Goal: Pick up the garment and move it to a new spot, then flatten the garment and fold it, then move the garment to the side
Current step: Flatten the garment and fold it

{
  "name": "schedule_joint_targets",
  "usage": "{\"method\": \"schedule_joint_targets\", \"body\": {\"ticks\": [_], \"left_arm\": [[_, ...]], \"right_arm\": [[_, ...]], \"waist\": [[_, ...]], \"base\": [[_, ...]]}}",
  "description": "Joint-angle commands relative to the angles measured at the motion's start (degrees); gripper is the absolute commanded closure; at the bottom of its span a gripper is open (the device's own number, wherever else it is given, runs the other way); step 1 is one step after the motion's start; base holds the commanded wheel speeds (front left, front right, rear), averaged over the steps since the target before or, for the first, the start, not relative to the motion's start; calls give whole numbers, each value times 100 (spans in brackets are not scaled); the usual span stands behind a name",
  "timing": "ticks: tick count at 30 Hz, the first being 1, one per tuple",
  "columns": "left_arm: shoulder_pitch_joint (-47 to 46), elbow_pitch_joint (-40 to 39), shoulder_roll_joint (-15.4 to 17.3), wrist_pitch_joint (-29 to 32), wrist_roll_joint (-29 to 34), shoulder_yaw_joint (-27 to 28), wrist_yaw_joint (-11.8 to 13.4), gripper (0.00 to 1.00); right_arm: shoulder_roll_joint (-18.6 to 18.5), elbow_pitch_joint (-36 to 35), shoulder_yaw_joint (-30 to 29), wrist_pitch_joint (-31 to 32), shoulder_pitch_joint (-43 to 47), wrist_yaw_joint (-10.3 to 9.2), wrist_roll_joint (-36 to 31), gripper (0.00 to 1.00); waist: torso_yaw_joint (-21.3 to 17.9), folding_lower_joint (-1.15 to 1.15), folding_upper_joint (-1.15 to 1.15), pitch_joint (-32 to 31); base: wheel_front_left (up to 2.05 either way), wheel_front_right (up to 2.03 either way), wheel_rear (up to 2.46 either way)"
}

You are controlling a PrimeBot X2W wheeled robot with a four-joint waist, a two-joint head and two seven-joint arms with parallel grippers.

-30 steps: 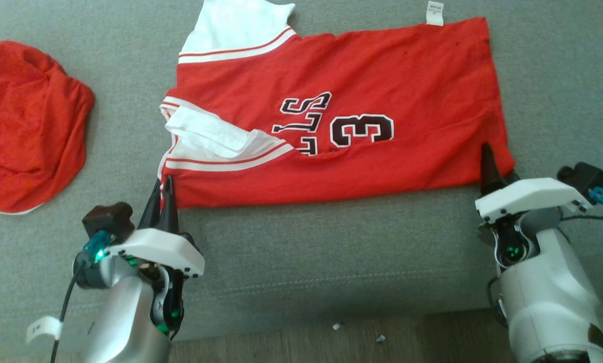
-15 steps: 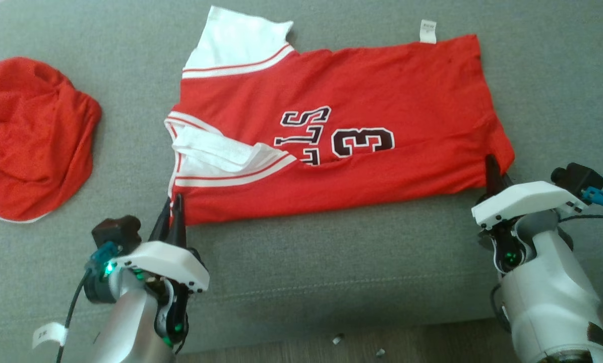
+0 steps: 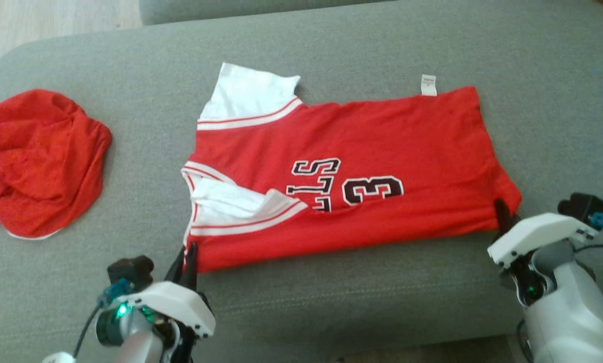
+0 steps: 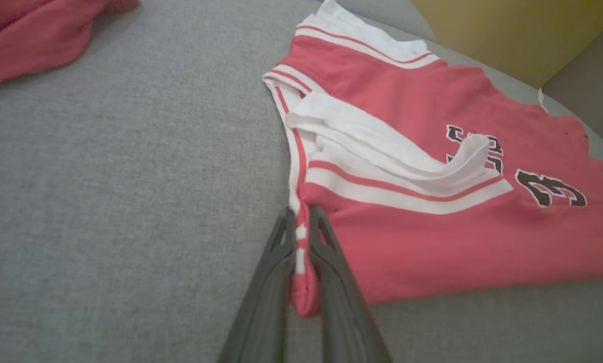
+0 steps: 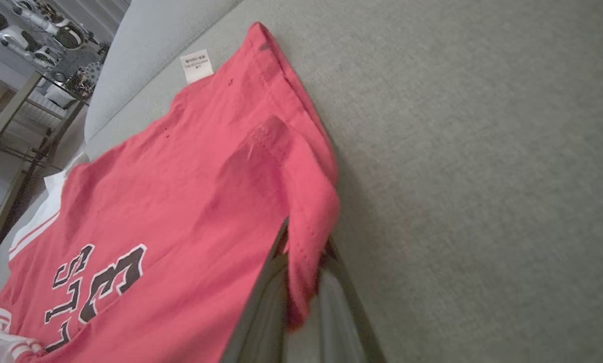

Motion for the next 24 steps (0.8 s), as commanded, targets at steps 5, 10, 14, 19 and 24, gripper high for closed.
{"method": "schedule_joint_targets", "body": {"ticks": [5,10,14,19,24], "left_arm": [[49,-184,85,123,-63,-1,-41,100],[94,-295,80,98,-87,-27,92,0],[87,-481,88,-8,-162,72,144,0],[41,-1047,114,-197,-211,356,176,0],[71,-1856,103,-234,-150,671,150,0]], "right_arm": [[-26,-353,-20,202,178,36,-127,100],[79,-606,-314,174,291,36,-290,0],[197,-1051,-443,12,374,36,-433,0],[318,-2012,-285,-320,563,36,-474,0],[415,-3014,-24,-719,832,36,-303,0]], "waist": [[-9,0,0,-61],[-42,0,0,-102],[-74,0,0,-143],[-99,0,0,-174],[-170,0,0,-133]], "base": [[0,0,0],[0,0,0],[0,0,0],[0,0,0],[0,0,0]]}}
